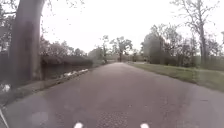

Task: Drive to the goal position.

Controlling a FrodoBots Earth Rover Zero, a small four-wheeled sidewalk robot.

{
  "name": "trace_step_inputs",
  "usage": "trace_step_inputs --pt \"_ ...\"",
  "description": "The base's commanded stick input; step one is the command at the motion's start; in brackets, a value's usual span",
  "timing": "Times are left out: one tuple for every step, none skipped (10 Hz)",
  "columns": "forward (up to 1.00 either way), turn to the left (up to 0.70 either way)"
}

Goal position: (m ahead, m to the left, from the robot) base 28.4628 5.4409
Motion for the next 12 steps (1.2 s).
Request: trace_step_inputs --pt "0.70 0.00" --pt "0.70 0.00" --pt "0.70 0.00" --pt "0.70 0.00" --pt "0.70 0.00" --pt "0.70 0.00" --pt "0.70 0.00" --pt "0.70 0.00" --pt "0.70 0.00" --pt "0.70 0.00" --pt "0.70 0.00" --pt "0.70 0.00"
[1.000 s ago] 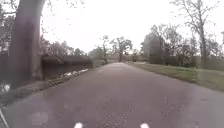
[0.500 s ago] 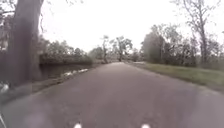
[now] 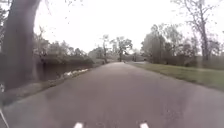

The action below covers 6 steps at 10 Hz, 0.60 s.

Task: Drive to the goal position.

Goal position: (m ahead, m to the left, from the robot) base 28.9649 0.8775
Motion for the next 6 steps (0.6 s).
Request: trace_step_inputs --pt "0.70 0.00" --pt "0.70 0.00" --pt "0.70 0.00" --pt "0.70 0.00" --pt "0.70 0.00" --pt "0.70 0.00"
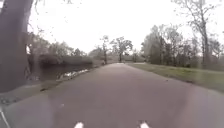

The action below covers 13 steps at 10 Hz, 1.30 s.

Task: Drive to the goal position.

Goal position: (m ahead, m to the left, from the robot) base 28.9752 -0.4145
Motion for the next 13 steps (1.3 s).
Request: trace_step_inputs --pt "0.70 0.00" --pt "0.70 0.00" --pt "0.70 0.00" --pt "0.70 0.00" --pt "0.70 0.00" --pt "0.70 0.00" --pt "0.70 0.00" --pt "0.70 0.00" --pt "0.70 0.00" --pt "0.70 0.00" --pt "0.70 0.00" --pt "0.70 0.00" --pt "0.70 0.00"
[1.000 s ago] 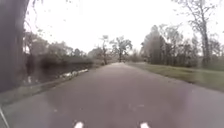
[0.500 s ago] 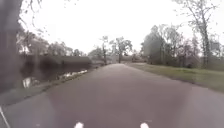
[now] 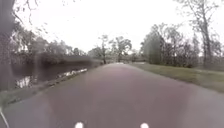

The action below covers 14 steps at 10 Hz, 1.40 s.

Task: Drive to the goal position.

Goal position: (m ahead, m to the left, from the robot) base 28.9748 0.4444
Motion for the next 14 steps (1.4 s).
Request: trace_step_inputs --pt "0.70 0.00" --pt "0.70 0.00" --pt "0.70 0.00" --pt "0.70 0.00" --pt "0.70 -0.07" --pt "0.70 -0.35" --pt "0.70 -0.35" --pt "0.70 -0.35" --pt "0.70 -0.35" --pt "0.70 -0.35" --pt "0.70 -0.35" --pt "0.70 -0.22" --pt "0.70 0.00" --pt "0.70 0.00"
